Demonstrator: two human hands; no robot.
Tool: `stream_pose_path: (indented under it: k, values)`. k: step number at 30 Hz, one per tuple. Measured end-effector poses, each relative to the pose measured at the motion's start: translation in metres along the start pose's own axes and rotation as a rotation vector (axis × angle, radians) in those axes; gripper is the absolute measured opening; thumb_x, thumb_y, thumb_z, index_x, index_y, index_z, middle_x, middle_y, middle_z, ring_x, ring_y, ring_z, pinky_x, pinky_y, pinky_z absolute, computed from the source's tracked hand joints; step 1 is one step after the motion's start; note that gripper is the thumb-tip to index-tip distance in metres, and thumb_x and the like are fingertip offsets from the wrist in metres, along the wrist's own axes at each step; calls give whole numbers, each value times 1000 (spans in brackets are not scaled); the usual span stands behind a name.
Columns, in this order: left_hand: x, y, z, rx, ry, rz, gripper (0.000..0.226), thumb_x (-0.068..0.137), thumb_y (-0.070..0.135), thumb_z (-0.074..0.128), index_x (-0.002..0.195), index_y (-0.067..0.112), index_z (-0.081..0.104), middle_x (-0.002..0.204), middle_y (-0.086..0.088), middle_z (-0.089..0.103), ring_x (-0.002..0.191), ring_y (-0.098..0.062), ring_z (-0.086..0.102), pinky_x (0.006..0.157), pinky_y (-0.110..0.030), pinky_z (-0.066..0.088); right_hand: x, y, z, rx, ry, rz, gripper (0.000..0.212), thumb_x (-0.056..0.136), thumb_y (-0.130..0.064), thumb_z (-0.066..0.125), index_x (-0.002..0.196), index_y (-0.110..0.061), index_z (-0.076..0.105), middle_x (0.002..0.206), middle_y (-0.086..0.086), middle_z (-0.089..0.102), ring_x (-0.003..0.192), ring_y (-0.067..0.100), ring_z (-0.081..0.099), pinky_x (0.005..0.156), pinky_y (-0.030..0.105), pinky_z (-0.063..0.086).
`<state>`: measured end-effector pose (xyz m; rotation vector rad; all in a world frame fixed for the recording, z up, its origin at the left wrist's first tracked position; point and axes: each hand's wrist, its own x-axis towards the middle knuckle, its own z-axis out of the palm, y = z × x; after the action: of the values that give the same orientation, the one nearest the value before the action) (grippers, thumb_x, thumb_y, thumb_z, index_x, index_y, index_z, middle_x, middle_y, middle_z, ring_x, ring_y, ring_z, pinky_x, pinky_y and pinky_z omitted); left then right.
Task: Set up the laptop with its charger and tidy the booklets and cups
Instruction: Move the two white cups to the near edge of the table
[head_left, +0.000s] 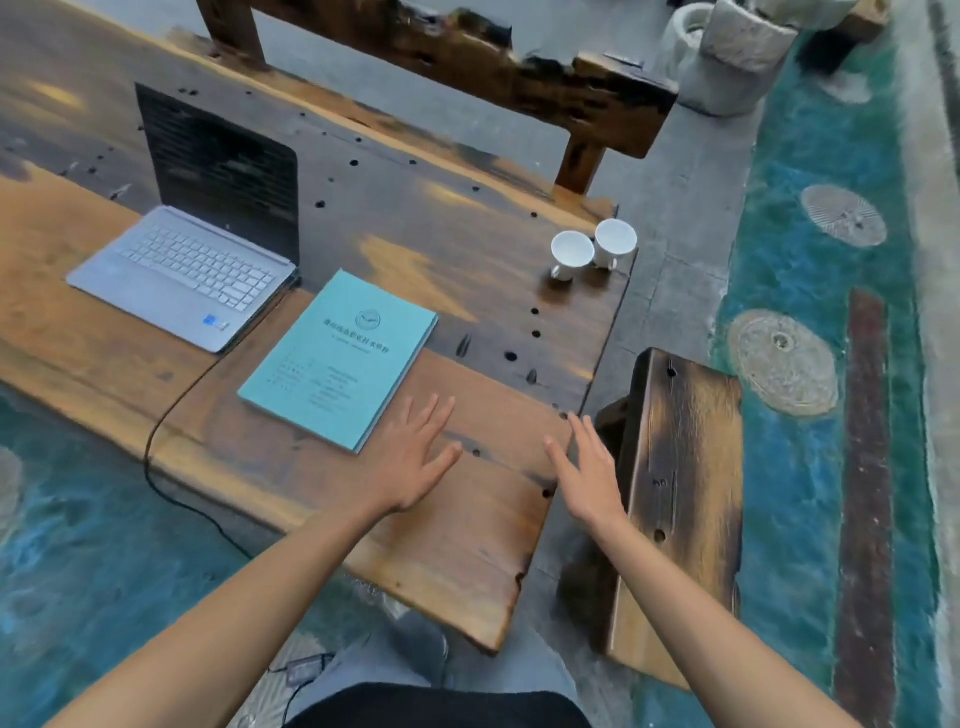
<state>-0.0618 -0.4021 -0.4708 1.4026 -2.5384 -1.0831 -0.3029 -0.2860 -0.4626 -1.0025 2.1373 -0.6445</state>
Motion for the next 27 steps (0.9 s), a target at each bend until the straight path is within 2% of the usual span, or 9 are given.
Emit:
stream_pose_path:
  k: [7, 13, 17, 21, 23, 25, 27]
  values:
    - [98, 23, -25, -34, -25, 40, 67, 102, 55, 39, 160, 37, 11, 169, 5, 8, 155, -27, -9, 123, -42, 2, 85, -15, -35, 32, 37, 29, 72, 100, -59, 49, 161, -29, 25, 171, -1, 14, 157, 18, 11, 126, 43, 12]
    - [188, 55, -35, -58, -57, 3, 67, 102, 53, 38, 160, 33, 11, 169, 5, 8, 155, -26, -9, 123, -50, 8, 170, -21, -73, 91, 31, 81, 73, 100, -51, 55, 161, -26, 26, 171, -1, 16, 157, 17, 13, 124, 38, 14]
    - [261, 79, -29, -189, -69, -72, 64, 103, 46, 44, 160, 27, 21, 168, -1, 11, 154, -28, -9, 124, -46, 5, 235, -18, -101, 219, 67, 170, 68, 101, -47, 57, 160, -26, 31, 166, -2, 31, 153, 18, 25, 123, 37, 20]
    - [321, 96, -18, -133, -112, -137, 57, 104, 39, 46, 156, 22, 33, 167, -9, 15, 155, -30, -4, 123, -46, 9, 296, -11, -123, 386, 94, 249, 60, 101, -40, 58, 154, -19, 41, 154, 2, 50, 141, 18, 45, 121, 40, 32]
    - [342, 103, -14, -150, -116, -169, 55, 104, 36, 47, 155, 17, 36, 166, -10, 20, 155, -29, 5, 122, -40, 10, 324, -8, -131, 470, 86, 279, 51, 102, -37, 58, 148, -17, 49, 144, 4, 57, 133, 18, 52, 114, 43, 42]
    - [360, 107, -11, -206, -105, -207, 52, 105, 32, 48, 152, 13, 41, 161, -12, 34, 151, -26, 26, 118, -32, 19, 350, -7, -136, 573, 72, 318, 41, 103, -34, 58, 141, -17, 54, 139, 5, 60, 128, 19, 57, 100, 39, 52]
    - [375, 110, -8, -294, -107, -245, 49, 104, 31, 49, 150, 12, 44, 153, -11, 47, 139, -25, 46, 109, -28, 32, 371, -7, -138, 649, 55, 347, 35, 103, -31, 58, 136, -20, 56, 136, 6, 61, 121, 18, 61, 92, 36, 54]
